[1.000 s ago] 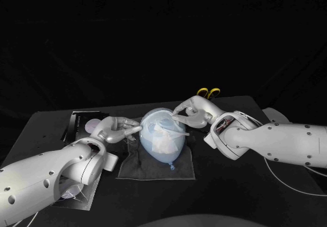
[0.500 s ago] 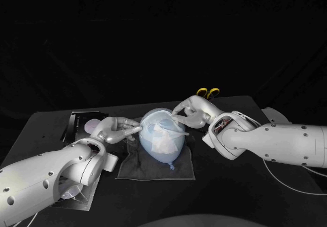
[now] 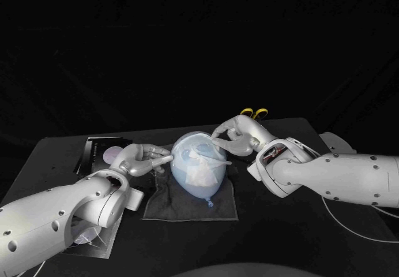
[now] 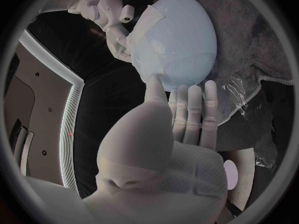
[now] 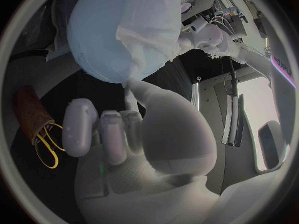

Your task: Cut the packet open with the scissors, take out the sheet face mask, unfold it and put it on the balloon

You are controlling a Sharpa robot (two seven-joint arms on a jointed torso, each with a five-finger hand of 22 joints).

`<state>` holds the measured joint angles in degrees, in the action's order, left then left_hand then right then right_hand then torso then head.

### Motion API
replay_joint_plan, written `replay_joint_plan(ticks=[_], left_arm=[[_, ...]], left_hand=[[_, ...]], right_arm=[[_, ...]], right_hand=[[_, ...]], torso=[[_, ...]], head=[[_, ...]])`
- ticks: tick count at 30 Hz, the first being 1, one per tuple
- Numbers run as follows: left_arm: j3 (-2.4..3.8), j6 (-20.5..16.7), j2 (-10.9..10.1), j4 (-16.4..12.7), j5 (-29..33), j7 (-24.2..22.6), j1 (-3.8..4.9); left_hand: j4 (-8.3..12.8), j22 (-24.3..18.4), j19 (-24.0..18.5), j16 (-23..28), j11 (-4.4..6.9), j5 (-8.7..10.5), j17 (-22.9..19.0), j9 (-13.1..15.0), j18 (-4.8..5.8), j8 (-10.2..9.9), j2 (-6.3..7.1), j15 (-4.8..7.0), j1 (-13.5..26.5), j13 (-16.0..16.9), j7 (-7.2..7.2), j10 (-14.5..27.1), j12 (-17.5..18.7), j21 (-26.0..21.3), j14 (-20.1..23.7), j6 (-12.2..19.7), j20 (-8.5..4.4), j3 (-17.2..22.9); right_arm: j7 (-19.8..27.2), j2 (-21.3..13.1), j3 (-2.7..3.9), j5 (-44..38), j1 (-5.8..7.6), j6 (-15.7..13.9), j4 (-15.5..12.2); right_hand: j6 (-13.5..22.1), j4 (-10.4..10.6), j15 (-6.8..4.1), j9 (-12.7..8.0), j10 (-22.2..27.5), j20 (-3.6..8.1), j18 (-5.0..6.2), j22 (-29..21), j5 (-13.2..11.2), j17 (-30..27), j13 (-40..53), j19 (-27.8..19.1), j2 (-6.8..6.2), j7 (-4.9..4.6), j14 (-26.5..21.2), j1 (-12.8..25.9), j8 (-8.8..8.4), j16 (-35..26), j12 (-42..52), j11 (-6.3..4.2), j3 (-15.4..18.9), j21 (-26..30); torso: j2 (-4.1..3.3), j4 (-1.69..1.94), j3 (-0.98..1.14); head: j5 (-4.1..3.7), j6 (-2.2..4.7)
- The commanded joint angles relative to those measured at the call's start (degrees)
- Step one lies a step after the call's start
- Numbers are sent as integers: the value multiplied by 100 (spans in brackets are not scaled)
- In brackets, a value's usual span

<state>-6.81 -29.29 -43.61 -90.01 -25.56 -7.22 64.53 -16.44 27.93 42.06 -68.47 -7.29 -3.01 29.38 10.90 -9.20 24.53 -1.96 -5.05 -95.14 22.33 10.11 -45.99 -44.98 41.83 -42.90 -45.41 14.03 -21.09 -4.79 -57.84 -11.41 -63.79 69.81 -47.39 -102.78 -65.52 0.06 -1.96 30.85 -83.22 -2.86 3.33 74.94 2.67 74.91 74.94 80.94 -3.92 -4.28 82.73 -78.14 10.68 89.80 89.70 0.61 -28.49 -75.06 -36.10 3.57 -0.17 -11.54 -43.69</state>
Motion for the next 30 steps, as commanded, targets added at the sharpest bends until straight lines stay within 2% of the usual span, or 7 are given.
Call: replay_joint_plan(ticks=[1,30], left_arm=[[5,83,4,-18,24,-43,8],[4,68,-6,-16,28,-35,8]], left_hand=[[2,8,-31,9,-5,24,-9,-5,-94,37,-60,13,18,-4,-14,53,-25,1,45,-16,2,-45],[2,8,-44,7,-11,24,-12,-7,-92,38,-65,8,16,-6,-16,73,-28,-2,64,-13,9,-58]], right_arm=[[62,-10,3,67,1,-144,-7],[-274,73,44,-70,186,108,253]], right_hand=[[-91,-7,-182,178,-678,24,27,647,14,1509,1506,24,11,60,727,65,23,20,30,-117,-31,-28],[-83,-50,-179,207,-678,24,30,643,13,1509,1506,15,-3,58,727,116,46,20,30,-115,-109,-13]], torso=[[0,1,0],[2,1,-1]], head=[[-3,6],[-16,30]])
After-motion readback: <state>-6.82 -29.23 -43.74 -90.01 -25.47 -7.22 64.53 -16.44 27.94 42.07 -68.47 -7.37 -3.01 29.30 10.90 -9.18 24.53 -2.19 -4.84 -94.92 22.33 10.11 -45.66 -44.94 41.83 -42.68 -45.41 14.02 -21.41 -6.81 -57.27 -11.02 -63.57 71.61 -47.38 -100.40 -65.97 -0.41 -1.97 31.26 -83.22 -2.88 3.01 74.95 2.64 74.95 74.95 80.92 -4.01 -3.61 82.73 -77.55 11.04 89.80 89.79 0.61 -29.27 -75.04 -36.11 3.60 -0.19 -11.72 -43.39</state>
